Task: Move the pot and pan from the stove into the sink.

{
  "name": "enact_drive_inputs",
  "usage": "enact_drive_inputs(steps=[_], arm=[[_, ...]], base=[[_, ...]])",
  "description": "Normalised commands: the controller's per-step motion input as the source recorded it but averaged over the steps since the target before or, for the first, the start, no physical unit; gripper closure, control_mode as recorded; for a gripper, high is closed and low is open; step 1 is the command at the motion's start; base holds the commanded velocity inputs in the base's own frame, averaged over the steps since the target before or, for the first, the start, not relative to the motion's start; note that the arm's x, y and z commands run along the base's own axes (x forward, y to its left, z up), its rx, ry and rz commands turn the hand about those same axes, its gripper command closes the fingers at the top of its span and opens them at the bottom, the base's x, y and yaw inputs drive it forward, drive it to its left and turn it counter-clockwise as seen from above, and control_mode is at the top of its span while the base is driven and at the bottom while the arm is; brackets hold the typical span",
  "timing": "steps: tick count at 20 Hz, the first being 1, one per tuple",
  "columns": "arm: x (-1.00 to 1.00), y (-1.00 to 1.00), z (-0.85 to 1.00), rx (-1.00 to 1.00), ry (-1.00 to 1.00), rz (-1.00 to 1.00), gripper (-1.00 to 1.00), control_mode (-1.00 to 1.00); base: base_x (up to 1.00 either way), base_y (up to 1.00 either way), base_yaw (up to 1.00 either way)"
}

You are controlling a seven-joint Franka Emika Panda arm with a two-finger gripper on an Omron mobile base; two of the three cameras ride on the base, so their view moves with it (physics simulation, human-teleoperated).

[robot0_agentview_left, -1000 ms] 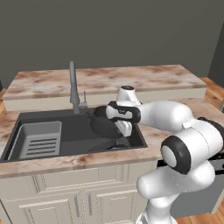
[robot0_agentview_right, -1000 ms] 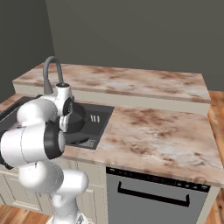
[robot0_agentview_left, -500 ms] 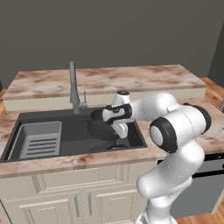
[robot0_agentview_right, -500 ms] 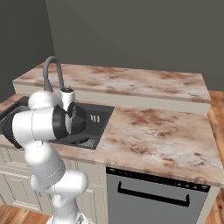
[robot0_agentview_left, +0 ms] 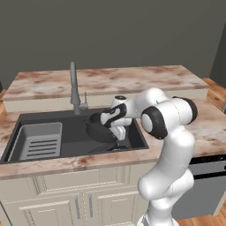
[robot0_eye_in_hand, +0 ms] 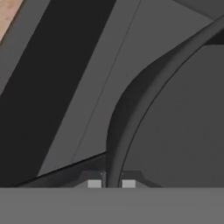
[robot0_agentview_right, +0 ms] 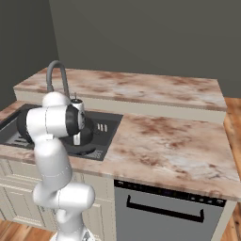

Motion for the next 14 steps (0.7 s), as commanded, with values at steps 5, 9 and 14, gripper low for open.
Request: enact_drive_inputs(steps=[5,9,14], arm=[[0.07,0.00,-0.10,0.00,-0.02,0.00,-1.00,-1.00],[0.02,0.00,0.00,0.00,0.00,0.00,-1.00,-1.00],[-0.01,-0.01,0.48,0.03,-0.04,-0.01,-1.00,-1.00]], base=[[0.00,0.00,0.00],[0.00,0.00,0.00],[0.00,0.00,0.00]])
